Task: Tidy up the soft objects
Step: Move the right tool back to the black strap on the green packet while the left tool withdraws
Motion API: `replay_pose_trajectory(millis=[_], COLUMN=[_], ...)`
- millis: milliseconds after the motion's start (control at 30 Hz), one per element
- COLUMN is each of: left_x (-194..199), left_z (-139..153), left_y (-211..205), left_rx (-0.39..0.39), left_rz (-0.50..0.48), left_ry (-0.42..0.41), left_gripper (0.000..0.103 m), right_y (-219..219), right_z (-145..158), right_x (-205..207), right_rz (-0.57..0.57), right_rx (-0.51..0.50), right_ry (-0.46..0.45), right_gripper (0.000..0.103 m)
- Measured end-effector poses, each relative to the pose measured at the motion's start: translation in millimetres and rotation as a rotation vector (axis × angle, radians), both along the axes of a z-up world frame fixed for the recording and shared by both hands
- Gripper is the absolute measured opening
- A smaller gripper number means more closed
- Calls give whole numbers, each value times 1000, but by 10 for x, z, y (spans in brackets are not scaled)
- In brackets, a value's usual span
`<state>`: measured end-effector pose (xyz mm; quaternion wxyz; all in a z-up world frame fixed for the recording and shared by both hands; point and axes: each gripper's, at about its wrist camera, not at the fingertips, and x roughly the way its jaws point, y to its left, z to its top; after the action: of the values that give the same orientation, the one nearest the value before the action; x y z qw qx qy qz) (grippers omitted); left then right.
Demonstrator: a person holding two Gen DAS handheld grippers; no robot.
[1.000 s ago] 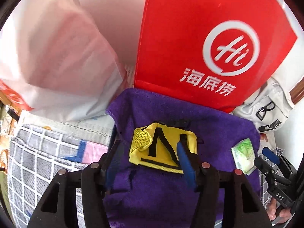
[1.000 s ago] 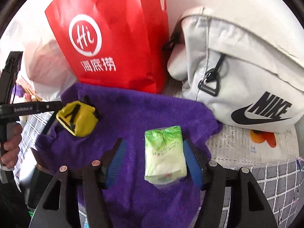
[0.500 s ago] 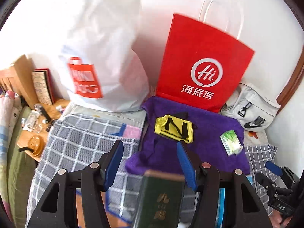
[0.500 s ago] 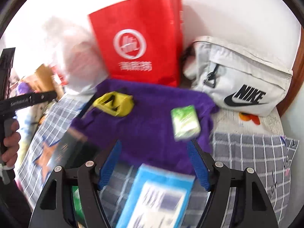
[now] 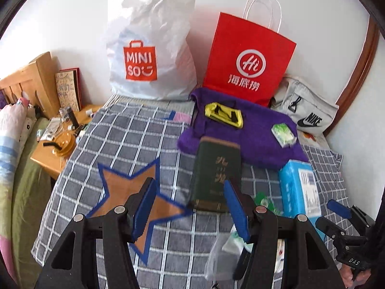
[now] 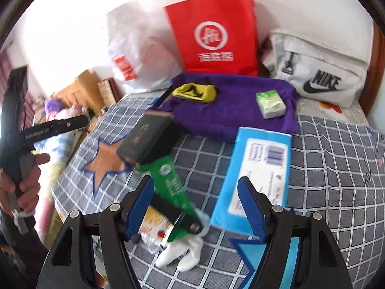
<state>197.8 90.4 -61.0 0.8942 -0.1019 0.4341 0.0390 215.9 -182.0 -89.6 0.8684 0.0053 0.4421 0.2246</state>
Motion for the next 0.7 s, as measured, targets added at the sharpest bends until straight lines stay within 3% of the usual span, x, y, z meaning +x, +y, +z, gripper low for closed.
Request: replay_pose_trajectory(millis=[167, 300, 567, 700], left_x=[-242, -337, -395, -388], left_z=[-227, -437, -687, -725], left_y=[85, 163, 225, 219], left_rx=[-41, -78, -120, -124], left_rz=[32, 48, 63, 53], left_ry=[18, 60, 85, 90], left_gripper=[56, 56, 56, 56], right_y=[221, 362, 546, 559], right_z=[-105, -238, -460, -554], right_x=[-226, -287, -288, -237], right_rz=[64, 114, 184, 196], right_rx=[-47, -76, -166, -165], right_ry=[-49, -61, -82, -47], right_gripper=[69, 57, 56, 56])
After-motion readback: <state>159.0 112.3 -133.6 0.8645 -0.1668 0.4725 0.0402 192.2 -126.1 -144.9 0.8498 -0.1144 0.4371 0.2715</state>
